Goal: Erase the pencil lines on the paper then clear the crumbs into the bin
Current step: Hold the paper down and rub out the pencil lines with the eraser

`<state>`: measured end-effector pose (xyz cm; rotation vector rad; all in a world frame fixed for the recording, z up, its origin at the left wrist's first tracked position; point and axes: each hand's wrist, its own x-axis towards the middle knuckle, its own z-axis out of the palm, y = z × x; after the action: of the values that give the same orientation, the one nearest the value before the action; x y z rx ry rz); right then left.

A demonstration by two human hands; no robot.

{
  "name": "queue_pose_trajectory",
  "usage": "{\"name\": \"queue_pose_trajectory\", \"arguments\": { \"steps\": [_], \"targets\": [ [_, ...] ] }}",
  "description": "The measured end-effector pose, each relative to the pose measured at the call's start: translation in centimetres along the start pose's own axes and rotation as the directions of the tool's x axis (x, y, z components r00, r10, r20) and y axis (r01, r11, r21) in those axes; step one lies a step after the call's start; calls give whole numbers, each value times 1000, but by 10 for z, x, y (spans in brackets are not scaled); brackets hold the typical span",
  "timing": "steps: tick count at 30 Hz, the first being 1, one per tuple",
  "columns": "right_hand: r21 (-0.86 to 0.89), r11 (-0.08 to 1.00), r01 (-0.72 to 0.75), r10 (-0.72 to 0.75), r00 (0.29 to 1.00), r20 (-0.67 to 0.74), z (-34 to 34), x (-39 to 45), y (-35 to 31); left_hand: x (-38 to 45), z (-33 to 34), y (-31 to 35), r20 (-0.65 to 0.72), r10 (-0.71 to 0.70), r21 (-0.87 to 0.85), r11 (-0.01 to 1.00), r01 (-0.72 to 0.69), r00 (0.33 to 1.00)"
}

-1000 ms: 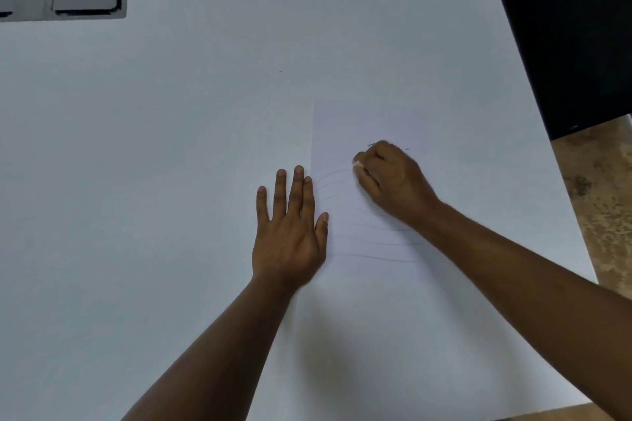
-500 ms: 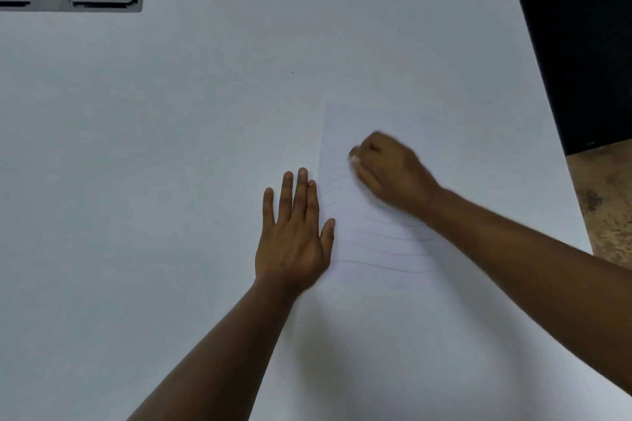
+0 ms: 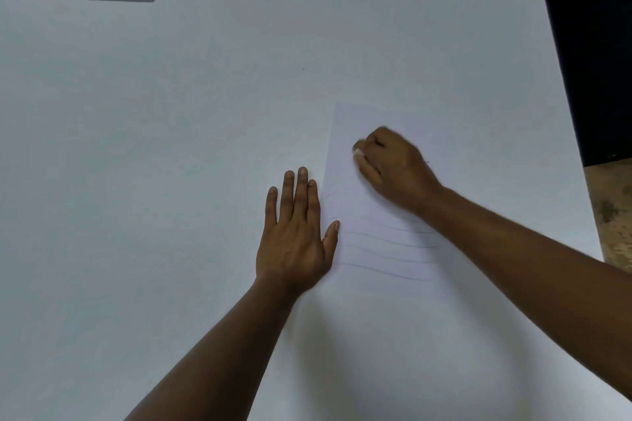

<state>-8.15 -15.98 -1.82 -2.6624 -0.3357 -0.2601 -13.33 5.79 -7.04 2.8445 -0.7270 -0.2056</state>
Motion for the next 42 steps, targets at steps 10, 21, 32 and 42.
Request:
{"name": "queue_pose_trajectory", "arguments": {
  "steps": [10, 21, 32, 42],
  "targets": [
    [-97, 988, 116, -98, 980, 172, 10, 19, 1, 0, -1, 1, -9, 5, 12, 1000, -5, 1000],
    [114, 946, 302, -322, 911, 256, 15, -20, -23, 0, -1, 1, -37, 16, 15, 1000, -15, 999],
    [21, 990, 137, -137, 990, 32, 11, 19, -6, 0, -1, 2, -29, -4, 11, 1000, 4, 1000],
    [-54, 995, 85, -82, 995, 55, 18, 54, 16, 0, -1, 2, 2, -18, 16, 1000, 18, 1000]
  ]
}}
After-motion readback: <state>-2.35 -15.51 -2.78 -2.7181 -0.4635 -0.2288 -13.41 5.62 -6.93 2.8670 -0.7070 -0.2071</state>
